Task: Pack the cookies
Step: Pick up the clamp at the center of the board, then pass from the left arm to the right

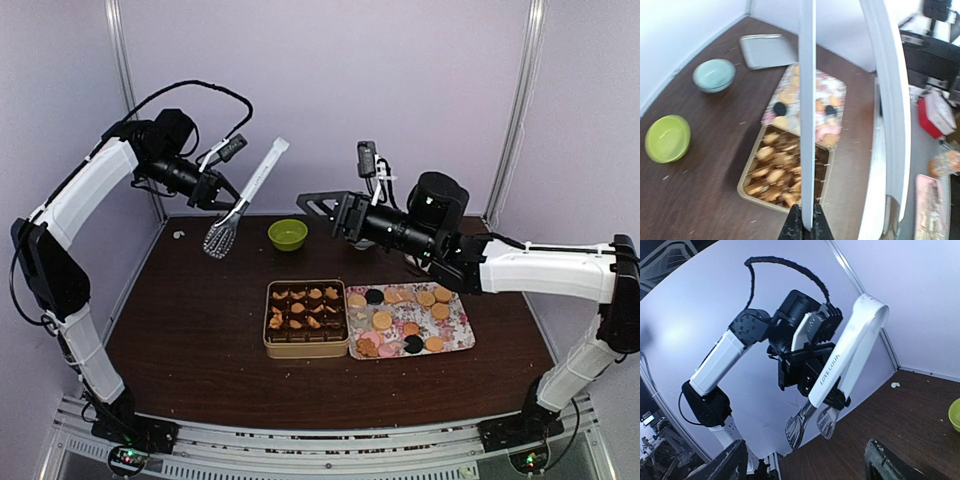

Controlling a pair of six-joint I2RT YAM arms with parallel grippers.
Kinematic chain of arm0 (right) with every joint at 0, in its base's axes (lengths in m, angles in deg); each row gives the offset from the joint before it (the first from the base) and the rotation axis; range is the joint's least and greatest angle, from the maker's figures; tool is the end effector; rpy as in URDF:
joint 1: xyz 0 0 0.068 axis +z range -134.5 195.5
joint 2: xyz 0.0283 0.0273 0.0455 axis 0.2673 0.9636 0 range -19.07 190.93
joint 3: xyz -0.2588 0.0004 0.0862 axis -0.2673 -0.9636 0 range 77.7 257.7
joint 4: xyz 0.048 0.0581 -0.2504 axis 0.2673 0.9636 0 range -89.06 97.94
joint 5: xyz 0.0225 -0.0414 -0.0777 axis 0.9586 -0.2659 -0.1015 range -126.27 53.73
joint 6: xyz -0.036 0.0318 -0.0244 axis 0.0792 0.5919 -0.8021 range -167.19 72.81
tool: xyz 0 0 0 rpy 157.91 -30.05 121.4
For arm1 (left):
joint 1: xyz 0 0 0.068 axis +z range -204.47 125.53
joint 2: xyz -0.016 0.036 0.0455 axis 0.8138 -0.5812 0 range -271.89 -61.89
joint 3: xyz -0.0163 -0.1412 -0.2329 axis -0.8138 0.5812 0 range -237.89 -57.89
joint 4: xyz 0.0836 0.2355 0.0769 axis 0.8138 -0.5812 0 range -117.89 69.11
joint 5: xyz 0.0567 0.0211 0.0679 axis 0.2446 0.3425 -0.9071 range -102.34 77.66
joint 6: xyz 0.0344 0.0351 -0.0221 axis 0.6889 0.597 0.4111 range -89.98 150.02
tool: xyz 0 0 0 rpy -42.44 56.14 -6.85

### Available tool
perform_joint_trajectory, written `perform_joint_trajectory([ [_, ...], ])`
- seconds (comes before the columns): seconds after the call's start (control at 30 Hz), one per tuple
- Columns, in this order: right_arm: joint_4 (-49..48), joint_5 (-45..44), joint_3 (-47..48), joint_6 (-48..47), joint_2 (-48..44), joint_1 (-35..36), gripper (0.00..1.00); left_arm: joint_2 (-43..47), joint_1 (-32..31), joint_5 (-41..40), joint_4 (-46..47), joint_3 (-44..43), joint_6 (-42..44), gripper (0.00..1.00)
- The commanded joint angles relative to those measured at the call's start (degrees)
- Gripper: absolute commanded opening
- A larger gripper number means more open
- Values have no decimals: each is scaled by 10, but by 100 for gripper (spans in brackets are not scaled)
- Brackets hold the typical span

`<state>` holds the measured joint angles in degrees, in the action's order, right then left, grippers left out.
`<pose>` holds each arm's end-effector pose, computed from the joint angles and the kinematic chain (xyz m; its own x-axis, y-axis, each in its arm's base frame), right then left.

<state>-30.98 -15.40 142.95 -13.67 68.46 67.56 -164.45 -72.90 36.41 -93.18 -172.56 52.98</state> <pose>0.2137 0.2946 0.3578 -0.4403 0.2744 -0.8549 -0.8513 0.1752 0.4946 0.3263 -0.1368 0.3967 -0.5382 0.4505 -0.7123 0.8396 0.3600 -0.4067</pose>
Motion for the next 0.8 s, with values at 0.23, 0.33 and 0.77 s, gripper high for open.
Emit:
perform_joint_trajectory([
  [0.23,-39,128,122,38,77,11,78,4,-44,165,-111,-10,75,0],
  [0.33,-44,126,128,43,90,13,74,5,-45,179,-126,-13,88,0],
  [0.77,-33,104,159,42,126,20,68,4,-55,200,-168,-5,128,0],
])
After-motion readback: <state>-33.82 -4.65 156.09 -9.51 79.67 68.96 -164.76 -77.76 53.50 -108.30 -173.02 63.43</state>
